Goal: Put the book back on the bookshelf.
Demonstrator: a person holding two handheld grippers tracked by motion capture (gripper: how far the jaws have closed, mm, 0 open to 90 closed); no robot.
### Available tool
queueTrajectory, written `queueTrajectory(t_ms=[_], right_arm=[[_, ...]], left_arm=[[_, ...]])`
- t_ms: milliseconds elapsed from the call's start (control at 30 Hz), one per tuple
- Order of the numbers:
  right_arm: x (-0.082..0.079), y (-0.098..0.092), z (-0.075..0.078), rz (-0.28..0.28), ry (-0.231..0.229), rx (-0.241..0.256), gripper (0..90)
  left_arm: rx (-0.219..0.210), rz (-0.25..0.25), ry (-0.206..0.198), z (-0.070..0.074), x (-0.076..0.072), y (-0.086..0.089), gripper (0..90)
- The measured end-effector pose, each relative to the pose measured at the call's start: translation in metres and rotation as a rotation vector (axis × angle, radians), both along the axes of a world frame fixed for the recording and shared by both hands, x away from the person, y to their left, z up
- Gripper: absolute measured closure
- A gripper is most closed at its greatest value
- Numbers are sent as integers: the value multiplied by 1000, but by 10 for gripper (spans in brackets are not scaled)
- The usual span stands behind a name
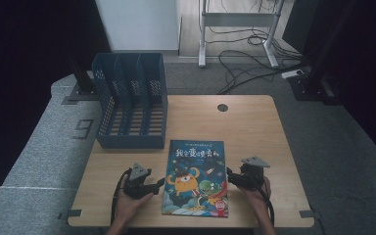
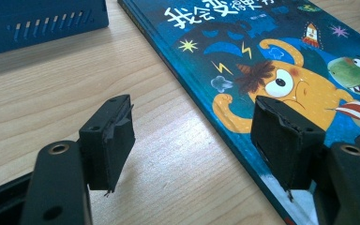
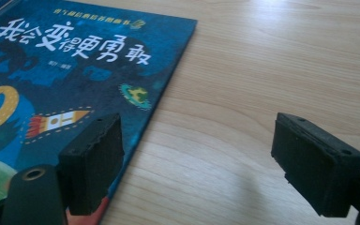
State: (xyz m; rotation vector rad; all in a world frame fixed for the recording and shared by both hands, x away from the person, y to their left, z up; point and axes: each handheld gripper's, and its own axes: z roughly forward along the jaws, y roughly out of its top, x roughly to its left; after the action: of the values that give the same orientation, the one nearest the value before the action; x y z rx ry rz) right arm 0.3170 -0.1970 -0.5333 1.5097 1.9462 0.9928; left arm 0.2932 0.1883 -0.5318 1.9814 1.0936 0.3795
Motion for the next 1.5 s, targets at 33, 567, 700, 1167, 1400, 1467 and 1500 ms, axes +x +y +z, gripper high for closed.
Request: queueTrajectory(t_ms=[33, 567, 700, 1167, 1400, 1467, 1500], right_arm=[[0, 3, 0, 13, 3, -9, 168], [8, 40, -15, 86, 41, -13, 172], [7, 42, -15, 96, 41, -9, 172], [1, 59, -16, 142, 49, 1, 160], [2, 58, -17, 142, 53, 11, 155], [2, 57, -17, 141, 53, 18, 153], [2, 57, -18, 139, 52, 21, 153]], left_arm=[[1, -2, 2, -1, 0, 0, 302], [1, -19, 9, -3, -2, -6, 299], [3, -25, 15, -5, -2, -9, 300], [9, -68, 52, -12, -5, -25, 296], [6, -77, 75, -15, -6, -31, 295], [5, -77, 79, -15, -6, -32, 295], [5, -79, 80, -15, -6, -33, 295]])
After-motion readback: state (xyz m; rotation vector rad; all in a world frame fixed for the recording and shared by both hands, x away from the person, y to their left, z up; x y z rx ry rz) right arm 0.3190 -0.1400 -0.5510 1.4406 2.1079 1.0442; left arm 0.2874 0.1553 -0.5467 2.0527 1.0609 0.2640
